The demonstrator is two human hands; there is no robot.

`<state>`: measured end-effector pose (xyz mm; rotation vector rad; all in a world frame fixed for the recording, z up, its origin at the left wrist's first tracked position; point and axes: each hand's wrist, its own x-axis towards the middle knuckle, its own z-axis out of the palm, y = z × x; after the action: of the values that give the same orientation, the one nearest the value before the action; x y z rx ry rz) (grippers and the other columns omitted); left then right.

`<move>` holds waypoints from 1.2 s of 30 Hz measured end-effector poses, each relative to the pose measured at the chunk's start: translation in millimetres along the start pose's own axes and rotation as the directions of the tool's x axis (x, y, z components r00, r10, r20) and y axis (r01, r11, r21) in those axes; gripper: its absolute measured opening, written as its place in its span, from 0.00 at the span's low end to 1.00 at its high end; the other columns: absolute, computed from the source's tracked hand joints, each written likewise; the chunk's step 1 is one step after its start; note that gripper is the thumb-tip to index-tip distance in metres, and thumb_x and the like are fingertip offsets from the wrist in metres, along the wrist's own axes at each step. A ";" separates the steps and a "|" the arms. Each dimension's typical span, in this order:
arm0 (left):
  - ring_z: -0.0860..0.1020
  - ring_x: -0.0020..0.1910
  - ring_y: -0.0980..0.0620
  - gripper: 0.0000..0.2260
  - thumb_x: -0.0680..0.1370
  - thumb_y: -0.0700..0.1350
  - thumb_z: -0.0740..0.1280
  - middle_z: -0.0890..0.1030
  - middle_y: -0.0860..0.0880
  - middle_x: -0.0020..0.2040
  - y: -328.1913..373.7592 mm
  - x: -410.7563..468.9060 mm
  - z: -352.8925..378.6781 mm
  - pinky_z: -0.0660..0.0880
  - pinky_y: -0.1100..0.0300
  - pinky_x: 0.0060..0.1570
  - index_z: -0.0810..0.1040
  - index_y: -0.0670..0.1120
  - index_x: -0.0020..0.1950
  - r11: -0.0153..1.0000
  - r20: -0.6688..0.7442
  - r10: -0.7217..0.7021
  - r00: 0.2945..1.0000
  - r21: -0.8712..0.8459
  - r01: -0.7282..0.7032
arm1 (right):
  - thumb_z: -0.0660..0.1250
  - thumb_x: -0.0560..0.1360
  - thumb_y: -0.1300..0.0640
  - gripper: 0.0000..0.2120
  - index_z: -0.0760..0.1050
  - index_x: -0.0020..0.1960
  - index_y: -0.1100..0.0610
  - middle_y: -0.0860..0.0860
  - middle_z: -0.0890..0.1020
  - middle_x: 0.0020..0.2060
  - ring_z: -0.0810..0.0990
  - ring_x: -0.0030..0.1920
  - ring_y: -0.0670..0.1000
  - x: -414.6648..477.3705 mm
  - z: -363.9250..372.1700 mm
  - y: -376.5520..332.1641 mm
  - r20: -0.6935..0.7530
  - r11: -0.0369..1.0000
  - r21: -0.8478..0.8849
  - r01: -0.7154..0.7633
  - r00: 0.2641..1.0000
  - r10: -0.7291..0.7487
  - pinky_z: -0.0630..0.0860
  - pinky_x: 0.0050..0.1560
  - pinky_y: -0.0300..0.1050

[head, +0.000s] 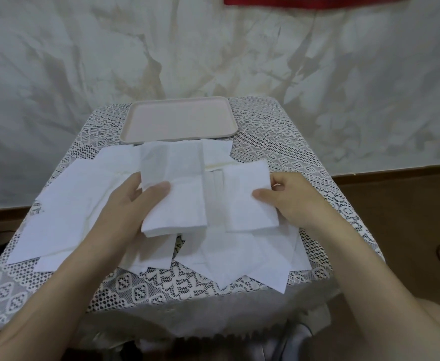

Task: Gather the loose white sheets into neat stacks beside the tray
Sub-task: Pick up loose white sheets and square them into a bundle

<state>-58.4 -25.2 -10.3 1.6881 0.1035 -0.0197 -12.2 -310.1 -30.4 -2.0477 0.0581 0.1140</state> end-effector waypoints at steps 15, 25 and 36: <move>0.87 0.52 0.47 0.16 0.77 0.56 0.69 0.88 0.50 0.55 -1.9 0.1 -1.3 0.82 0.42 0.54 0.82 0.56 0.64 1.000 -0.006 0.010 1.000 -0.005 -0.010 | 0.72 0.70 0.44 0.14 0.82 0.49 0.52 0.50 0.86 0.43 0.85 0.46 0.57 3.0 9.6 -2.0 -0.022 1.000 -0.013 0.022 1.000 -0.022 0.80 0.53 0.61; 0.87 0.47 0.48 0.15 0.78 0.54 0.69 0.88 0.49 0.52 -2.6 3.0 -8.4 0.82 0.49 0.46 0.82 0.54 0.64 1.000 -0.046 0.012 0.999 -0.020 -0.013 | 0.68 0.81 0.61 0.03 0.80 0.51 0.55 0.45 0.84 0.38 0.80 0.35 0.43 14.2 12.3 -17.7 -0.211 0.933 0.351 0.079 0.977 -0.003 0.72 0.31 0.37; 0.87 0.43 0.53 0.12 0.82 0.50 0.68 0.88 0.51 0.49 0.1 -1.1 -8.9 0.82 0.60 0.35 0.81 0.53 0.65 0.998 -0.059 0.021 0.998 -0.054 -0.024 | 0.69 0.81 0.60 0.03 0.81 0.50 0.57 0.50 0.82 0.36 0.72 0.27 0.45 -2.6 -2.1 -34.9 -0.135 0.873 0.477 0.101 0.990 -0.041 0.65 0.23 0.35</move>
<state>-59.8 -16.4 -9.1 1.6350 0.1278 0.0491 -11.5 -295.8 1.6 -1.5492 0.0782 -0.0678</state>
